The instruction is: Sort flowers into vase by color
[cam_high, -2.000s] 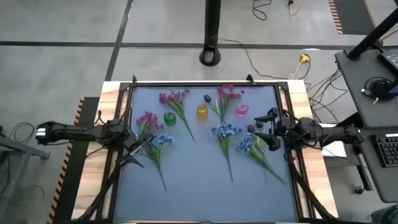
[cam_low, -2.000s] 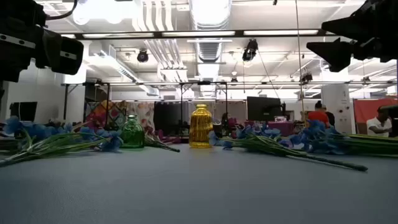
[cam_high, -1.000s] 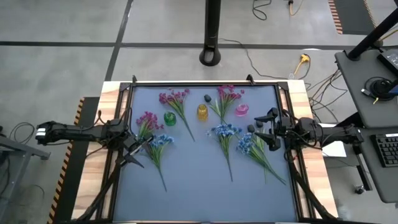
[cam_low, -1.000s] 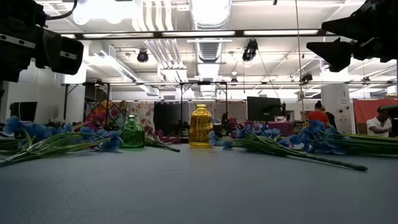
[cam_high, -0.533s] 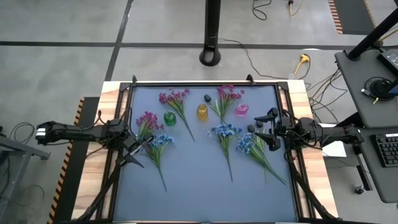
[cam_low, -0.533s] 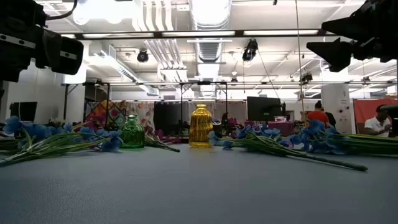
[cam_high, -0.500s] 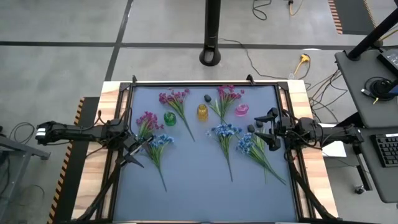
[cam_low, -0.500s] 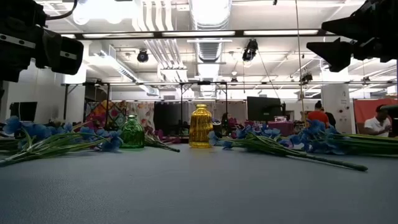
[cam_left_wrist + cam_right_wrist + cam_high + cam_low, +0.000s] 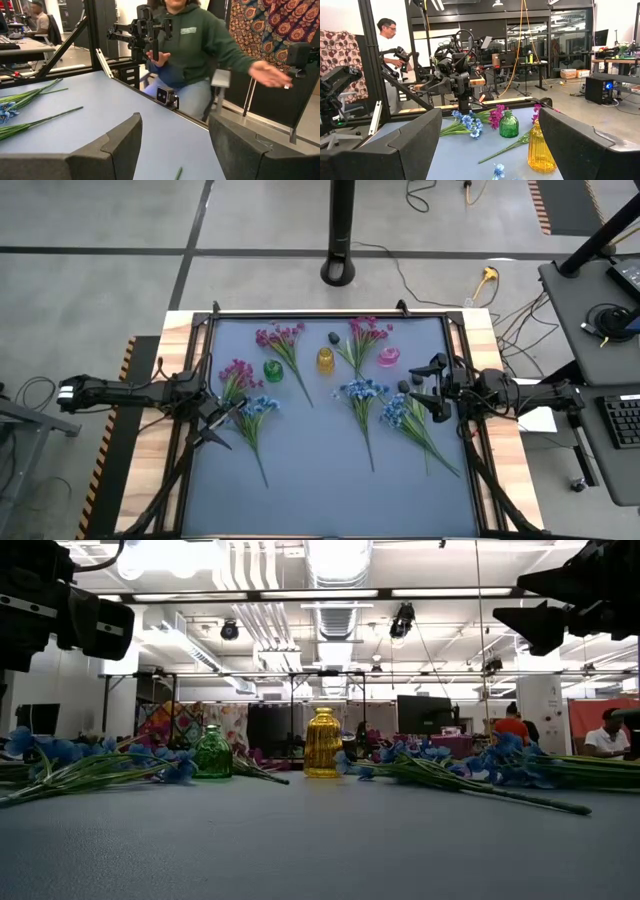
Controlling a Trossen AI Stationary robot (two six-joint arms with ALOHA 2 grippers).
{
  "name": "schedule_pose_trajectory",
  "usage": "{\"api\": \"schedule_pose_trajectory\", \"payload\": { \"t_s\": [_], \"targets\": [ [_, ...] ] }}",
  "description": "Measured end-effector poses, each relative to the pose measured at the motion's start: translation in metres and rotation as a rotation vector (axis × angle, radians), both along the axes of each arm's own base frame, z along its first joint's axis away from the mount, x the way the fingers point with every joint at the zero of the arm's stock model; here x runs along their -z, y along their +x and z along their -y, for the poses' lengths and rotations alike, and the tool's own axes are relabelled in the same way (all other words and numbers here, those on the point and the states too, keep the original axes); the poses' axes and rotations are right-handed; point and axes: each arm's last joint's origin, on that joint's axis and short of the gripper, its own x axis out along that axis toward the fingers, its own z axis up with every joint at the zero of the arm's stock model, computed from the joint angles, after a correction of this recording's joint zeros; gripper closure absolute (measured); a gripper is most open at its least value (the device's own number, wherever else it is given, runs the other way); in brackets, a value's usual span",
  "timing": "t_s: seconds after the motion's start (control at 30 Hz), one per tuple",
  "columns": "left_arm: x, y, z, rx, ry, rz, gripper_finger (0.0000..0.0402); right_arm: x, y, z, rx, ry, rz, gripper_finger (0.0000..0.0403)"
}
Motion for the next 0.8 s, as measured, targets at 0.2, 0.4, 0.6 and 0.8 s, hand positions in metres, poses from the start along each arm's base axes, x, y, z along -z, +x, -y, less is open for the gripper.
{"api": "schedule_pose_trajectory", "payload": {
  "t_s": [0.2,0.4,0.6,0.8],
  "targets": [
    [0.000,0.000,0.000,0.000,0.000,0.000,0.0189,0.000,0.000,0.000,0.000,0.000,0.000,0.0078],
    [0.000,0.000,0.000,0.000,0.000,0.000,0.0189,0.000,0.000,0.000,0.000,0.000,0.001,0.0078],
    [-0.017,0.001,0.001,-0.018,0.078,0.262,0.0189,0.000,0.000,0.000,-0.041,0.233,0.022,0.0078],
    [-0.070,-0.018,0.002,0.047,-0.143,0.636,0.0189,-0.005,-0.001,0.001,-0.058,0.419,0.093,0.0078]
  ]
}}
